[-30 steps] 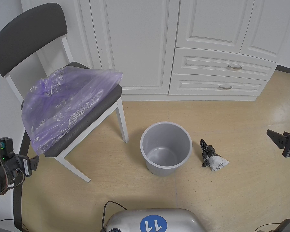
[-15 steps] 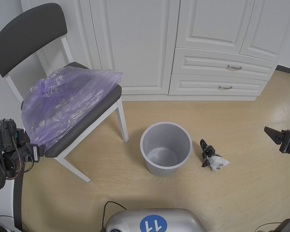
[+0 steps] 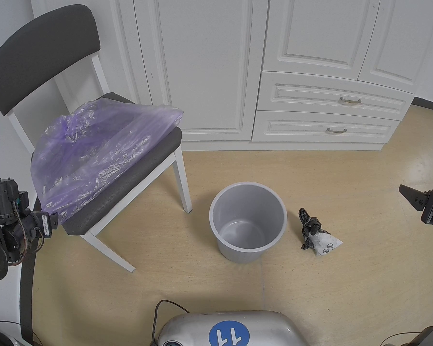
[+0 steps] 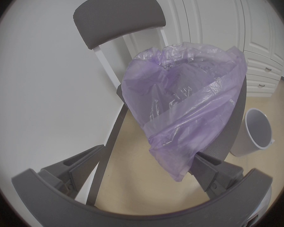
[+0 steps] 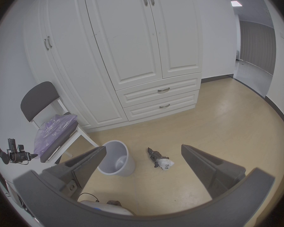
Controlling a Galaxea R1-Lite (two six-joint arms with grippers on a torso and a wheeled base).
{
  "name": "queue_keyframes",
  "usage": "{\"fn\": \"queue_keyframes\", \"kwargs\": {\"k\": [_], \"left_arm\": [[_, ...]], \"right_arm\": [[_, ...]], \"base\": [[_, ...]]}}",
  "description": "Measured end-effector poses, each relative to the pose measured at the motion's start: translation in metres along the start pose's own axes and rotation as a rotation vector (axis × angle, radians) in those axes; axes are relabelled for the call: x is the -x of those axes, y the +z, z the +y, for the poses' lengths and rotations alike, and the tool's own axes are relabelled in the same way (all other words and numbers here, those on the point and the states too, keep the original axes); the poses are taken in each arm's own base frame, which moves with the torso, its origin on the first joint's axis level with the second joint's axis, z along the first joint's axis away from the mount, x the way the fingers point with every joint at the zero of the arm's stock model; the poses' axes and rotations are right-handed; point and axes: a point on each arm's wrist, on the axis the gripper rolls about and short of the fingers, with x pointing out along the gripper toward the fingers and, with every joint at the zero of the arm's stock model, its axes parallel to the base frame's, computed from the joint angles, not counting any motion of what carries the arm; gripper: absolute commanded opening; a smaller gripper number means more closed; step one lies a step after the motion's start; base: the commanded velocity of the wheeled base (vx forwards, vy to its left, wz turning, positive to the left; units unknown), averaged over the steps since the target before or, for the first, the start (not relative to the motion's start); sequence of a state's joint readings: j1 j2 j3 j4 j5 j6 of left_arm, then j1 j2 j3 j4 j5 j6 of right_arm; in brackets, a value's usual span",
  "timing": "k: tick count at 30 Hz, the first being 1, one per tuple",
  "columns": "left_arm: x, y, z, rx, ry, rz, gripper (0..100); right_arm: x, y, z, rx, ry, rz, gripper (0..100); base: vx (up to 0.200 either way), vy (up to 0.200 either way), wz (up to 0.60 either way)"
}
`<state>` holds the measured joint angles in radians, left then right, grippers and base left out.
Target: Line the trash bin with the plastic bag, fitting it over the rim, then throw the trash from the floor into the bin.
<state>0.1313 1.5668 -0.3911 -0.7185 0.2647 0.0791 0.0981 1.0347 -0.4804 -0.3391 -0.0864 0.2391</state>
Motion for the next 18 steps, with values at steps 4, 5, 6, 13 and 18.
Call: {"fn": "queue_keyframes", "kwargs": {"k": [4, 5, 6, 13, 18], "left_arm": [[0.002, 0.003, 0.001, 0.033, 0.008, -0.075, 100], [0.002, 0.005, 0.002, 0.044, 0.009, -0.103, 100], [0.003, 0.007, 0.002, 0.056, 0.011, -0.133, 100], [0.008, 0.0, 0.003, 0.076, 0.011, -0.178, 0], [0.007, -0.003, 0.002, 0.071, 0.008, -0.163, 0]], "right_arm": [[0.0, 0.0, -0.001, -0.001, -0.002, 0.001, 100], [0.0, 0.0, -0.001, -0.002, -0.002, 0.002, 100], [0.0, -0.001, -0.001, -0.004, -0.002, 0.003, 100], [0.0, -0.002, -0.001, -0.012, -0.001, 0.006, 100], [0.0, -0.002, -0.001, -0.012, -0.002, 0.009, 100]], "base": [[0.0, 0.0, 0.0], [0.0, 0.0, 0.0], [0.0, 0.0, 0.0], [0.0, 0.0, 0.0], [0.0, 0.0, 0.0]]}}
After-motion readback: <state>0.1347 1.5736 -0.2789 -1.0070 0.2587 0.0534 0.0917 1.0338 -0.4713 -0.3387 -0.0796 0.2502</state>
